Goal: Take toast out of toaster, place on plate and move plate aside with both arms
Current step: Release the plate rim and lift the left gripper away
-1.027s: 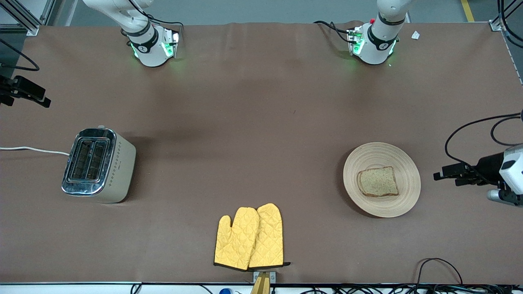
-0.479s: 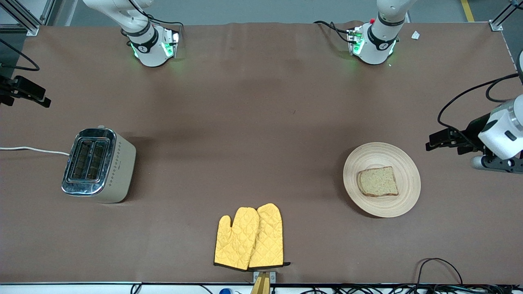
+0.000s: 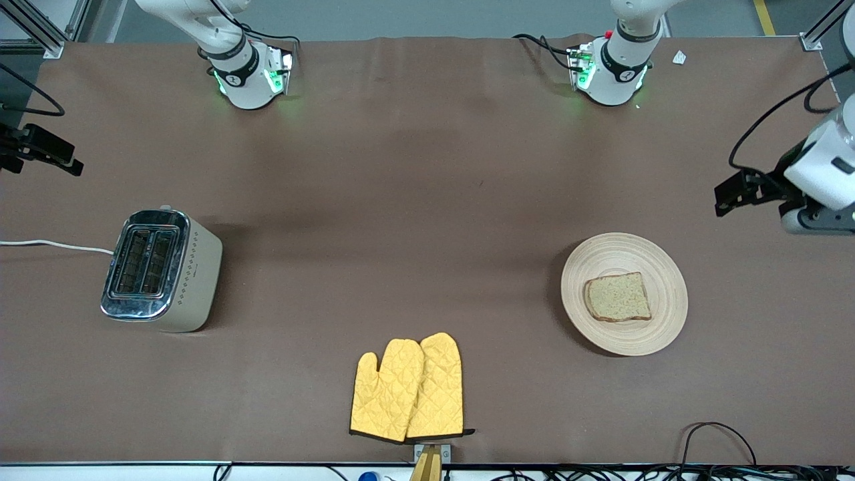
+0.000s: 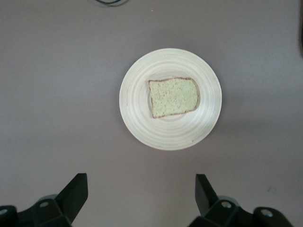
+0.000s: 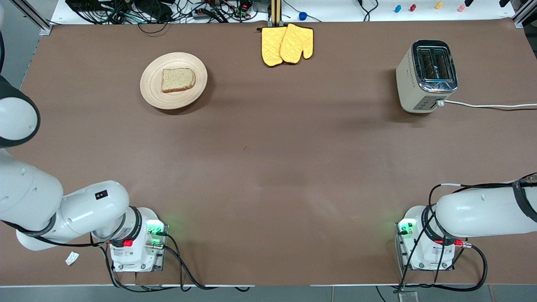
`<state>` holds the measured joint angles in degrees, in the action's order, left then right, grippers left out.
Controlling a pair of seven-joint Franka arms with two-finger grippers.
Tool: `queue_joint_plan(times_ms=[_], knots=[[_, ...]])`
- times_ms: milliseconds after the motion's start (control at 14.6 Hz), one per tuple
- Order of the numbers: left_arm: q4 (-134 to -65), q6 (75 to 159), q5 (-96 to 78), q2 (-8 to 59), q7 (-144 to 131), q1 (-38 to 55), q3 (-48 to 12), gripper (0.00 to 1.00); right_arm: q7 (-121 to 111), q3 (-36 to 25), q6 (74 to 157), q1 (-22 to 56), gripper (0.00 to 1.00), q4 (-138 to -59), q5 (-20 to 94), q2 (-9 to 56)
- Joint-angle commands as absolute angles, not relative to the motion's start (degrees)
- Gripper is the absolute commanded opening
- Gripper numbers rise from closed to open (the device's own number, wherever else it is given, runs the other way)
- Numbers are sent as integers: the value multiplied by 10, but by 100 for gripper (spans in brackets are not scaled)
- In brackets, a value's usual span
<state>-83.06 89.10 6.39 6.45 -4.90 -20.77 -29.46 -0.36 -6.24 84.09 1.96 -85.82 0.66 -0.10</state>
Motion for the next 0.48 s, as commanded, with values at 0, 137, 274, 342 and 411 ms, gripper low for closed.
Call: queue_joint_plan(times_ms=[0,137,274,342,411], knots=[[-845,867,37,27,-46,-125,-195,100,6,-56,838,16,100,-861,0,-7],[-848,839,37,11,-49,-53,-128,100,6,-56,838,16,100,-861,0,-6],[-861,830,36,-7,-52,-12,-91,100,6,-56,838,16,100,-862,0,-6],[-870,830,36,-14,-52,-1,-78,100,6,-56,837,15,100,-862,0,-7],[-875,830,35,-19,-52,6,-71,100,6,-56,838,15,100,-862,0,-7]])
